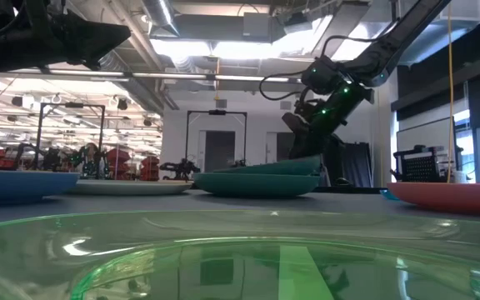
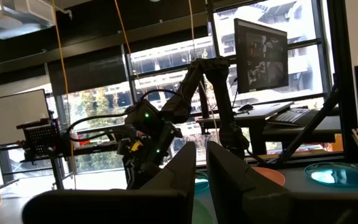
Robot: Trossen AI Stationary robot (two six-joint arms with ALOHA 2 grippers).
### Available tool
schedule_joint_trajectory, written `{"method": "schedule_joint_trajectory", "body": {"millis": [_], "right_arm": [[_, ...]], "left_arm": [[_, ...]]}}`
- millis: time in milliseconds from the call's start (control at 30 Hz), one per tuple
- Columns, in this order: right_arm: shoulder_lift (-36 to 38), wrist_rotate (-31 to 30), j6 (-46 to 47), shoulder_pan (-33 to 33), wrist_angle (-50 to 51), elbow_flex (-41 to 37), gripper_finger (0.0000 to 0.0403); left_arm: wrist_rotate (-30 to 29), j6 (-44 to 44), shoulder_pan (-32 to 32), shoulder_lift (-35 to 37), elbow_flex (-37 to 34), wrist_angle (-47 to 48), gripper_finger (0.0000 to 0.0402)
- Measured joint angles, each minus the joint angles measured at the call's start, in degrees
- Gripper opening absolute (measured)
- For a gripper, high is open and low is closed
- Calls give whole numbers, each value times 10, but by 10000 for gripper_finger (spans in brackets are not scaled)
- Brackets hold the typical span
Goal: Stack plastic plates
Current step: Stack the bottom green plate on top of the green plate, then move the white plate to center of the table
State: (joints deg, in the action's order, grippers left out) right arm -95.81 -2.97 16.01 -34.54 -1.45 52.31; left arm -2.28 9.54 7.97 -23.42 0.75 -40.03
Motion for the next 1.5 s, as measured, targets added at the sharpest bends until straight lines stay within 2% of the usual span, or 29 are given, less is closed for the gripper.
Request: {"method": "schedule_joint_trajectory", "body": {"millis": [167,333,500,700,967,1167,1500], "right_arm": [[8,1,-41,0,5,0,133],[43,20,-89,30,4,0,164],[51,39,-133,115,-22,0,170],[25,18,-165,221,-68,0,170],[-48,10,-206,298,-200,2,170],[-125,-20,-256,313,-180,98,170],[-267,-21,-318,301,-9,335,170]], "left_arm": [[0,0,0,0,0,0,32],[-1,1,0,0,0,0,32],[-2,10,0,0,0,1,32],[-1,17,0,-18,0,2,32],[-31,20,0,-48,0,-12,32],[-41,-43,0,-48,29,-6,32],[-40,-72,0,-49,40,14,32]]}}
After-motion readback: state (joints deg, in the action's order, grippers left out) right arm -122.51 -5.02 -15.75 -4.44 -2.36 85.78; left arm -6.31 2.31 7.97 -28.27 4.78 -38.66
